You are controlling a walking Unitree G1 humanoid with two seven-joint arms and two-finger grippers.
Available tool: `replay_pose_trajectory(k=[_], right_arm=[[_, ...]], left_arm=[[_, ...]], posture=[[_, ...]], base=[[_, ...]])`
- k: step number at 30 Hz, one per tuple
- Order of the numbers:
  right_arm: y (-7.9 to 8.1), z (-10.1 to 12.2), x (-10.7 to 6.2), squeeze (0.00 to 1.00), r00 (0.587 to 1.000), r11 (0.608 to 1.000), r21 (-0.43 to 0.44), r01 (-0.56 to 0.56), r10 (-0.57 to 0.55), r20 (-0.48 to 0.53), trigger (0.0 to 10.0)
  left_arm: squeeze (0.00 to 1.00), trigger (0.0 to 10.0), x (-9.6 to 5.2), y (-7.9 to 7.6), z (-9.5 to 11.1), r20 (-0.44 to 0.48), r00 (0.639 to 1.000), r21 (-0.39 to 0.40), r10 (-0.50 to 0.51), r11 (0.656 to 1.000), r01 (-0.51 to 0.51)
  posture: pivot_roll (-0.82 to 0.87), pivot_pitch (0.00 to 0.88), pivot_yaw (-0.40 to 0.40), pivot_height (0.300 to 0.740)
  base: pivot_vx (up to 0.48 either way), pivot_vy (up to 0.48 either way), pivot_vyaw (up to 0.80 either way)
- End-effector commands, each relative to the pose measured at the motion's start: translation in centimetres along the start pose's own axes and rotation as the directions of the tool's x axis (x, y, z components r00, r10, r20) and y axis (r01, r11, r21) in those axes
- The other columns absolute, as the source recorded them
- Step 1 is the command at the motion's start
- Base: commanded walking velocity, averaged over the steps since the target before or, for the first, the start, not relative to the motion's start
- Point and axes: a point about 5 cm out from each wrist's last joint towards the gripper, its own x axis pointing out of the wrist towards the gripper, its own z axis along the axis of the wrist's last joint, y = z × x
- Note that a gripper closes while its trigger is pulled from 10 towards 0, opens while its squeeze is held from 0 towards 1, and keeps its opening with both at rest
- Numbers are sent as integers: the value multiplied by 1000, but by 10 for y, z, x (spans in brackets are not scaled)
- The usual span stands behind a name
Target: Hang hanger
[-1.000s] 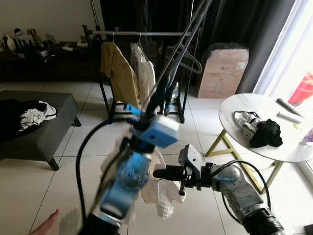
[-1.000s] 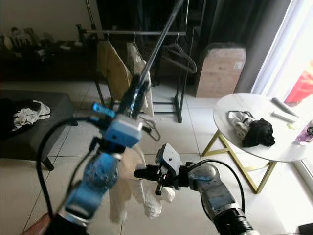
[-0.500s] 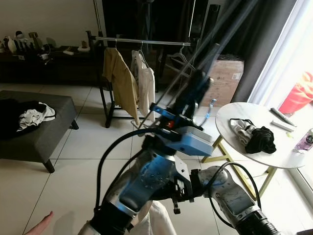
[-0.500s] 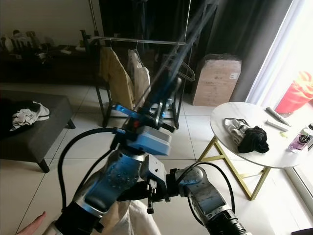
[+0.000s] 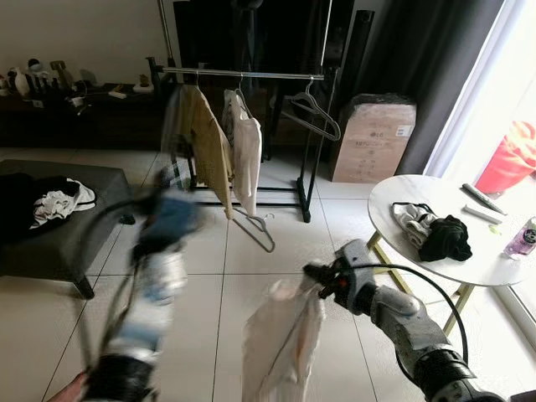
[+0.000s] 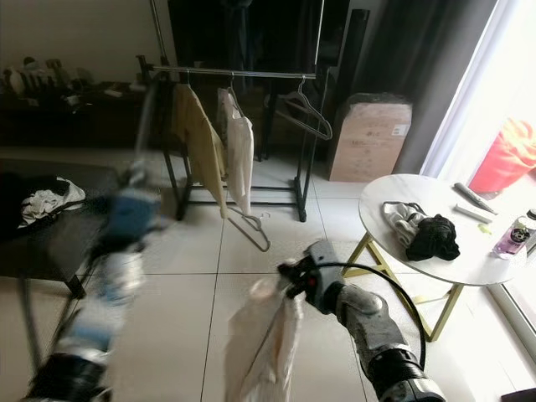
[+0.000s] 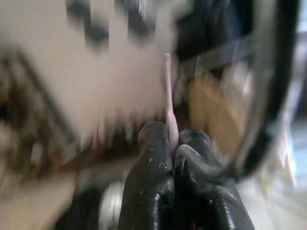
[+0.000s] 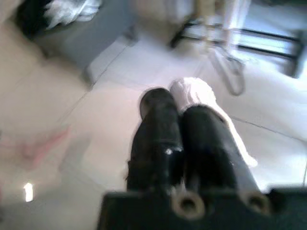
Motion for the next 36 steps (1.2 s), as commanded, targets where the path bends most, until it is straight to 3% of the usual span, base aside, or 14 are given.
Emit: replay_pose_trajectory(k=[1, 4, 8, 9, 10, 12, 13, 17, 23, 29, 30, 31, 32, 36], right_arm=[[-13, 17, 0, 0, 987, 990, 68, 127, -133, 93, 0], [-34, 11, -10, 0, 943, 938, 185, 293, -316, 109, 0], [-49, -12, -24, 0, 901, 883, 220, 414, -433, 43, 0], [-53, -27, -32, 0, 879, 857, 219, 467, -478, -5, 0], [-53, -27, -32, 0, 879, 857, 219, 467, -478, -5, 0], [-64, -51, -48, 0, 812, 759, 306, 575, -576, -95, 0], [-66, -57, -52, 0, 790, 727, 328, 603, -601, -120, 0], [-70, -94, -78, 0, 696, 582, 397, 709, -669, -263, 0], [-66, -117, -92, 0, 648, 496, 443, 747, -692, -318, 0], [-62, -118, -90, 0, 657, 491, 472, 732, -691, -301, 0], [-62, -119, -90, 0, 658, 495, 465, 733, -690, -302, 4000], [-61, -120, -91, 0, 657, 497, 461, 735, -690, -303, 4000], [-60, -122, -91, 0, 657, 500, 456, 736, -688, -307, 10000], [-55, -130, -93, 0, 675, 542, 411, 733, -659, -332, 10000]], left_arm=[[0, 10000, -4, 4, -23, -106, 994, -48, -27, 999, 22], [0, 10000, -27, 3, -76, -320, 934, -63, -158, 987, 145], [0, 10000, -73, -11, -127, -529, 776, -68, -343, 929, 365], [0, 10000, -93, -15, -143, -599, 715, -88, -360, 917, 388], [0, 10000, -93, -15, -143, -599, 715, -88, -360, 917, 388], [0, 10000, -120, -15, -163, -696, 624, -114, -355, 913, 393], [0, 10000, -126, -15, -168, -718, 600, -120, -353, 912, 392], [0, 10000, -146, -17, -178, -761, 548, -181, -349, 924, 337], [0, 10000, -159, -30, -180, -770, 502, -230, -395, 905, 358], [0, 10000, -167, -35, -182, -779, 469, -236, -415, 888, 395], [0, 10000, -168, -35, -182, -779, 464, -246, -422, 886, 392], [0, 10000, -169, -36, -182, -779, 460, -254, -426, 885, 390], [0, 10000, -172, -37, -183, -785, 443, -260, -433, 879, 399], [0, 10000, -175, -40, -184, -789, 418, -260, -451, 861, 438]], posture=[[-10, 0, -57, 740], [-10, 0, -54, 740], [-11, 0, -42, 740], [-15, 0, -37, 740], [-15, 0, -37, 740], [-23, 0, -28, 740], [-23, 0, -28, 740], [-19, 0, -17, 740], [-23, 0, -7, 740], [-22, 0, 1, 740], [-25, 0, 5, 740], [-26, 0, 7, 740], [-24, 0, 7, 740], [-27, 0, 11, 740]], base=[[0, 0, 0], [0, 0, 0], [0, 0, 0], [0, 0, 0], [0, 0, 0], [0, 0, 0], [0, 0, 0], [0, 0, 0], [0, 0, 0], [0, 0, 0], [0, 0, 0], [0, 0, 0], [0, 0, 0], [0, 0, 0]])
